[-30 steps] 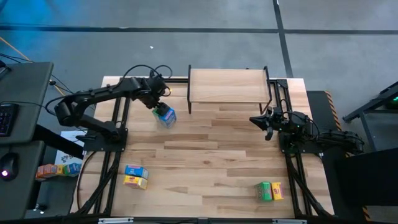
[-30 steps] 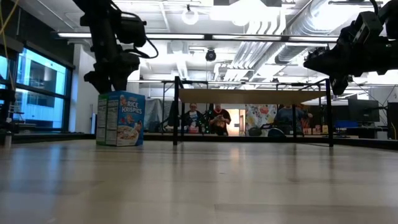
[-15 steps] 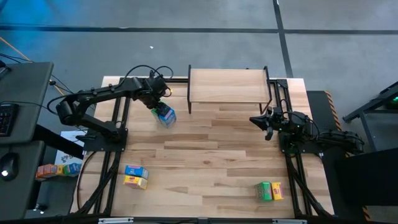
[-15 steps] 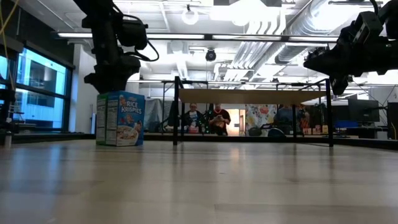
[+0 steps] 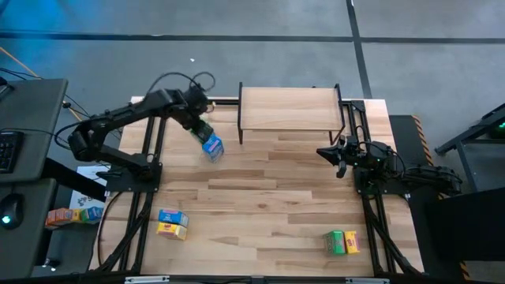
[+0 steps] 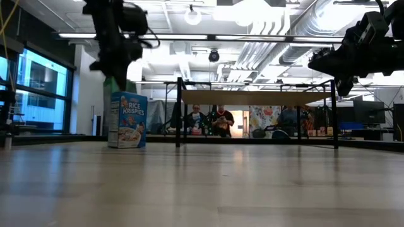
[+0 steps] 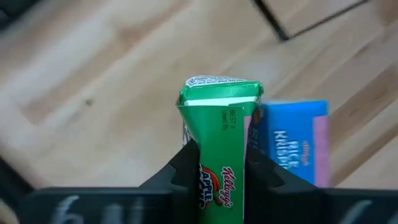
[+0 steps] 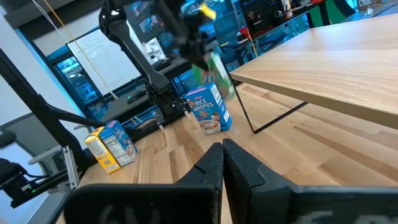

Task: Stack cereal on shelf
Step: Put the top green cereal box on the shelf

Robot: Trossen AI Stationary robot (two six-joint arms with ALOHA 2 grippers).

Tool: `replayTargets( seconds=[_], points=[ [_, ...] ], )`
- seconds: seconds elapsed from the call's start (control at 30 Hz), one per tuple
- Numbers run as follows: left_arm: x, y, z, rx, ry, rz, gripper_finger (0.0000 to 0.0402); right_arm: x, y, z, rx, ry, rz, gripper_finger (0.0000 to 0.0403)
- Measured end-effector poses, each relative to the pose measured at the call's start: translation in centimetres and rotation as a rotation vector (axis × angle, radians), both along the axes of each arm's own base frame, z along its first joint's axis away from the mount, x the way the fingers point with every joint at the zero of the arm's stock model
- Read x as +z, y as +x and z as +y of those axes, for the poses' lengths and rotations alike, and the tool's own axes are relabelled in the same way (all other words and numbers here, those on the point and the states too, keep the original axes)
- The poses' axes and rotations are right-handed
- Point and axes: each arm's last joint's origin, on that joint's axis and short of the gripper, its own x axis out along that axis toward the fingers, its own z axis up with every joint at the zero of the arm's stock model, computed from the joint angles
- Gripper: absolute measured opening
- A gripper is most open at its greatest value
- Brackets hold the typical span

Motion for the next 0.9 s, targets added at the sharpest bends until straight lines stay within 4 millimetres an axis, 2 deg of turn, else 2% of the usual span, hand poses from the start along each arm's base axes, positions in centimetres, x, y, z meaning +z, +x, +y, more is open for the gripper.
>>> replayTargets(
  seconds=[0.3,0.47,0.57,0.67,0.9],
  points=[
    [11.9,-0.4,1.6,-0.073,0.349,-0.182,0.0074,0.0,0.0,0.0,0.0,0.0,0.0,0.0],
    [16.4,1.4,1.2,-0.157,0.44,-0.276,0.0074,0.0,0.0,0.0,0.0,0.0,0.001,0.0],
    [17.6,3.4,0.7,-0.25,0.459,-0.288,0.0074,0.0,0.0,0.0,0.0,0.0,0.0,0.0],
    [18.0,5.9,0.1,-0.358,0.475,-0.285,0.0074,0.0,0.0,0.0,0.0,0.0,0.0,0.0],
    [15.4,11.3,-1.0,-0.582,0.46,-0.208,0.0074,0.0,0.0,0.0,0.0,0.0,0.0,0.0]
  ],
)
